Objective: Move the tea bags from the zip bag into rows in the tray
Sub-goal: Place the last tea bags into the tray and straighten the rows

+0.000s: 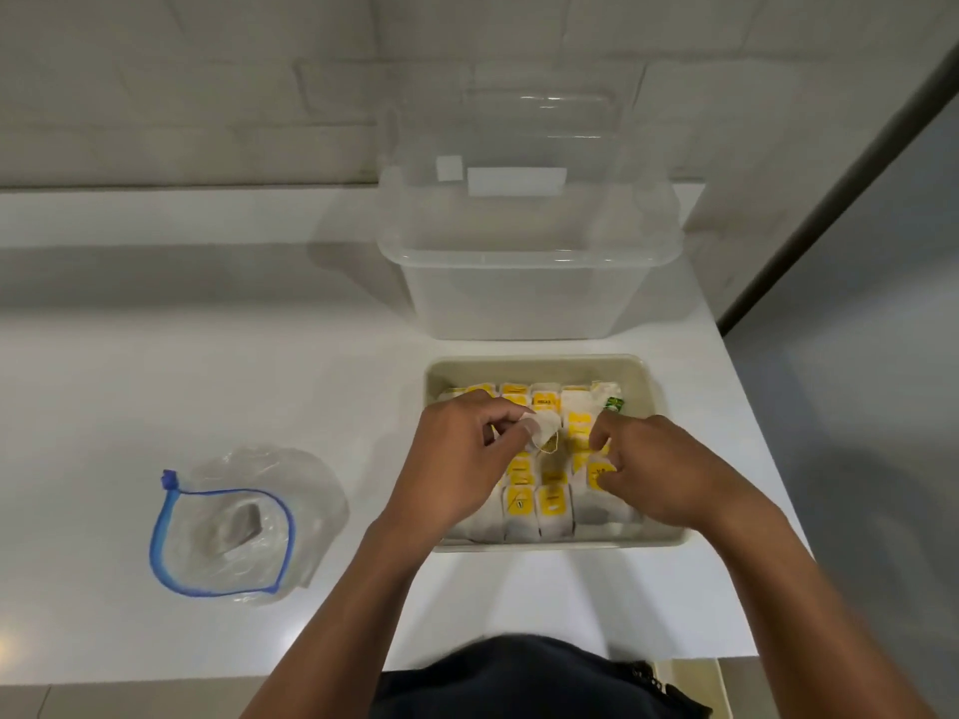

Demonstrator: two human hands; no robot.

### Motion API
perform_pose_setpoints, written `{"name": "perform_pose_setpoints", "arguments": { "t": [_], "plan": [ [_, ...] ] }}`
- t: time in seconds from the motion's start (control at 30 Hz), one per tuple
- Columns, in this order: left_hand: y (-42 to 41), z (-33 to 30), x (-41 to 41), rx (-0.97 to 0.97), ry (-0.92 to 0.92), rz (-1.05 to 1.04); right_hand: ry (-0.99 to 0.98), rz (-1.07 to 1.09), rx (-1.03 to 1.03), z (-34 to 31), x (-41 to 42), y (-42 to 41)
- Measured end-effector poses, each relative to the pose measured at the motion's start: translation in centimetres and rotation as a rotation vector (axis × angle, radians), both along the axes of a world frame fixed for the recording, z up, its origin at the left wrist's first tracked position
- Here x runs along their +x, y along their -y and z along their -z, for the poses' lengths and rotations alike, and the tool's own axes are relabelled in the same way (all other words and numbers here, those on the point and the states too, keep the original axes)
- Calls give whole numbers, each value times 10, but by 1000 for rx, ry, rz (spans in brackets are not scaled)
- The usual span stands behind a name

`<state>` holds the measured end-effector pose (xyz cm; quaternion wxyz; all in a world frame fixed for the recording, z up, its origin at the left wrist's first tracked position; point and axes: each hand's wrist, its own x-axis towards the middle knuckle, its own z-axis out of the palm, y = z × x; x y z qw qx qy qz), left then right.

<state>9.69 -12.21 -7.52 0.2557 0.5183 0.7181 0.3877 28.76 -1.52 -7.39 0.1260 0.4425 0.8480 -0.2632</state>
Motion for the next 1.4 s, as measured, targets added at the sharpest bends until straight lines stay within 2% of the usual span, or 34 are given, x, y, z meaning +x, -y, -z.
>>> {"name": "perform_pose_setpoints", "arguments": {
  "t": [0.17,0.3,0.47,0.7,0.9,1.2,1.4],
  "plan": [
    [-12,19,3,-110,-87,89,142,-200,-31,3,-8,-3],
    [-13,27,3,-105,-120,134,242,-284,-110,2,-13,-1],
    [-11,29,2,-82,-75,126,262,-295,-113,3,-17,2],
    [-13,34,0,-61,-60,127,297,-300,-14,5,-14,1],
    [-11,35,1,-56,-30,116,260,-313,5,7,-13,-1],
    [-7,34,1,-45,2,115,69,-293,-55,8,-18,2],
    [-2,35,-2,-41,-27,106,55,-264,-114,6,-15,4]
  ]
}}
